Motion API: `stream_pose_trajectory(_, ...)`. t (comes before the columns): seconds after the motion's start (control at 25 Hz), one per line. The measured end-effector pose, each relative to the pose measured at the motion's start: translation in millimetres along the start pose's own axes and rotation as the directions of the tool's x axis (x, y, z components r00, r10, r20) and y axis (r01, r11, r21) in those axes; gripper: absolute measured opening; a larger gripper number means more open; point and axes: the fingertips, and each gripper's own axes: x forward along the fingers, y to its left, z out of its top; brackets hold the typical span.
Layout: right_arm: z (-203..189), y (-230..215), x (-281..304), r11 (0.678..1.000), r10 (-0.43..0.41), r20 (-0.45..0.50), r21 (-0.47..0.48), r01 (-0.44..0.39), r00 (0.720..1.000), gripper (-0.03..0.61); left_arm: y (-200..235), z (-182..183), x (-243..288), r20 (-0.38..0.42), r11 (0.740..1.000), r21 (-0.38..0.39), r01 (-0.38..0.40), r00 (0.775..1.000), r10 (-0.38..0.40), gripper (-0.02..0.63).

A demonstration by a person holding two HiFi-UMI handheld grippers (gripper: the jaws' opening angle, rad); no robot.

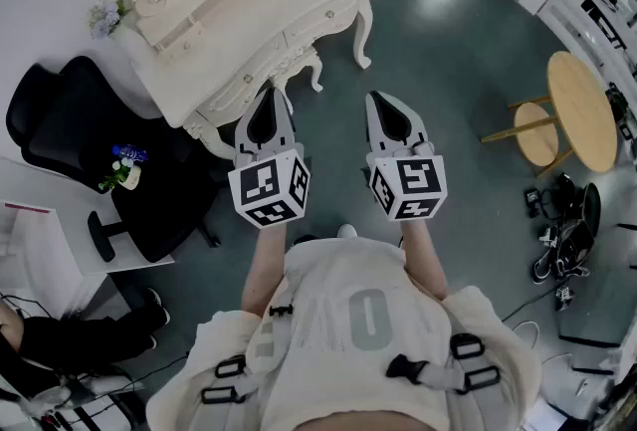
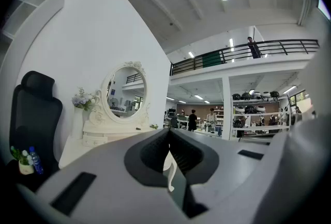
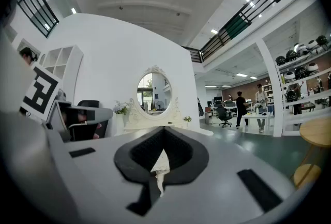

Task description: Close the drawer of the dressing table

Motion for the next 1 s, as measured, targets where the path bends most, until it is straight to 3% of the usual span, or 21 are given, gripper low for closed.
stream_pose_trajectory(0.32, -4, -8, 2, 1.0, 0.004, -0.008, 0.02, -0.004, 1.0, 0.008, -8, -5, 9, -0.009, 1.0, 0.005, 0.016, 1.0, -0.016, 0.02)
stream_pose_trajectory(0.52, -7, -17, -2, 0.996, 0.013, 0.007, 0.091, -0.014, 1.0, 0.008, -15, -10, 8, -0.016, 1.0, 0.008, 0.017, 1.0, -0.017, 0.02)
stream_pose_trajectory(0.64, -9, -20, 0, 0.992, 0.021, 0.007, 0.124, -0.022, 1.0, 0.008, -12, -12, 2, -0.024, 1.0, 0.013, -0.005, 1.0, 0.005, 0.02)
stream_pose_trajectory(1.0, -22, 1, 20, 0.991, 0.089, -0.025, 0.103, -0.086, 0.996, 0.009, 30, -12, -4, -0.022, 0.993, 0.013, -0.116, 0.993, 0.116, 0.02)
